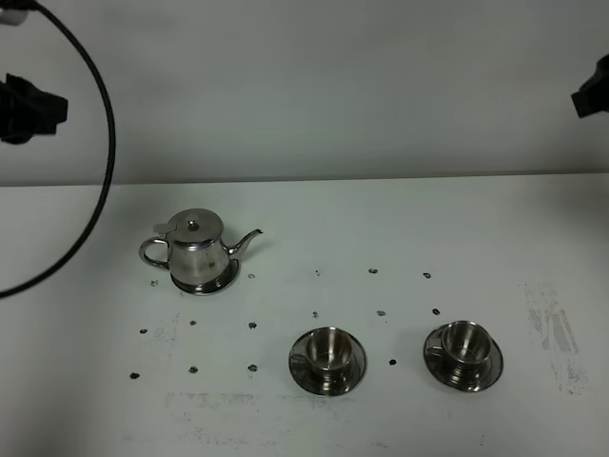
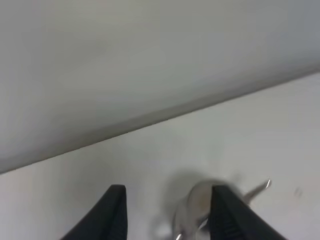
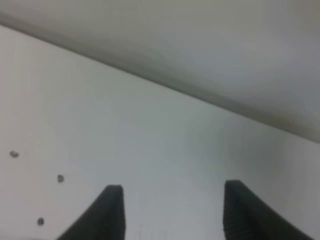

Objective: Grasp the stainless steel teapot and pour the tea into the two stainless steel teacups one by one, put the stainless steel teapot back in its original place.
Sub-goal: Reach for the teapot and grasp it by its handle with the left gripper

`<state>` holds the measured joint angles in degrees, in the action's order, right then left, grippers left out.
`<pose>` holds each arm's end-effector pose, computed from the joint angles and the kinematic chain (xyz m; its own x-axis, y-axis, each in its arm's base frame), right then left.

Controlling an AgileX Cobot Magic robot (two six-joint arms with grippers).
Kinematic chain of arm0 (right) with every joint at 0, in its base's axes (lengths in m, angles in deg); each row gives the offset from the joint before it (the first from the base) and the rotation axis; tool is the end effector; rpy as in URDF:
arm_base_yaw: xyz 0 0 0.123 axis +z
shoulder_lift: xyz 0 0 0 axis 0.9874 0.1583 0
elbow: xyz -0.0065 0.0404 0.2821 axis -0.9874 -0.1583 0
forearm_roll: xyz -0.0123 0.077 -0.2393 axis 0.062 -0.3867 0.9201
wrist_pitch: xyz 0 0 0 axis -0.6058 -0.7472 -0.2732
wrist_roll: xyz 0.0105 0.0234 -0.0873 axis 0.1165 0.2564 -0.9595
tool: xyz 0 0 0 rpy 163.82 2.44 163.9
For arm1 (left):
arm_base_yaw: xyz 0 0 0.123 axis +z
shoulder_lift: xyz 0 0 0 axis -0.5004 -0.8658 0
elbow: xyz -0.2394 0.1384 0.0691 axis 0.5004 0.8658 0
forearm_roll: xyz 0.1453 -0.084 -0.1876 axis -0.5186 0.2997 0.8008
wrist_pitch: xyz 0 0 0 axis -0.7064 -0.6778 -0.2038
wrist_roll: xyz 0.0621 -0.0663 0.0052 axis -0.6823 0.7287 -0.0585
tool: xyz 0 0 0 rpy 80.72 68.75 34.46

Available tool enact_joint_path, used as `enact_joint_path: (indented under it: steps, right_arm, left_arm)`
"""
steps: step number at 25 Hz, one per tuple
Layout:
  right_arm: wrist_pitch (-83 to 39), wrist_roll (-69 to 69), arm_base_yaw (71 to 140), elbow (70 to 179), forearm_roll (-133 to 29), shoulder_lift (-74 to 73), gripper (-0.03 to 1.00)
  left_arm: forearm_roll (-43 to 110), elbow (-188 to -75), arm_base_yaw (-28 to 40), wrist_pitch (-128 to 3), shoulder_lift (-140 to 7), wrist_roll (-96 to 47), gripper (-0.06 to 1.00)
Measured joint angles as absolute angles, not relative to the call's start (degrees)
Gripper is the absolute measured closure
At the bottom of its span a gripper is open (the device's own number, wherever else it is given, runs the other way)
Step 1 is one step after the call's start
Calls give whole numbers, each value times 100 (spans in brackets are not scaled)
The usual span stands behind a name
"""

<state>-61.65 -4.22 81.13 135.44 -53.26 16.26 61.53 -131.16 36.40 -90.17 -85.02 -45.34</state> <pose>0.3534 0.0122 0.3930 -0.5956 -0.3576 -0.7193 -0.3260 0.9260 -0.1905 0.3699 0.0091 0.3503 -0.4444 0.2337 -0.8648 0.3411 0.9368 0.0779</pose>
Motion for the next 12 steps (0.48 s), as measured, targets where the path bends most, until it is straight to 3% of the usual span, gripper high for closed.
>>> enact_joint_path:
  steps: [6, 12]
  right_arm:
    - [-5607, -339, 8113, 11848, -5454, -352, 51]
    - [-5781, 611, 8113, 10789, -5391, -1992, 51]
  left_arm:
    - [4703, -12810, 3640, -9736, -8256, -5441, 50]
    - [3522, -12802, 3640, -9921, -8310, -5382, 59]
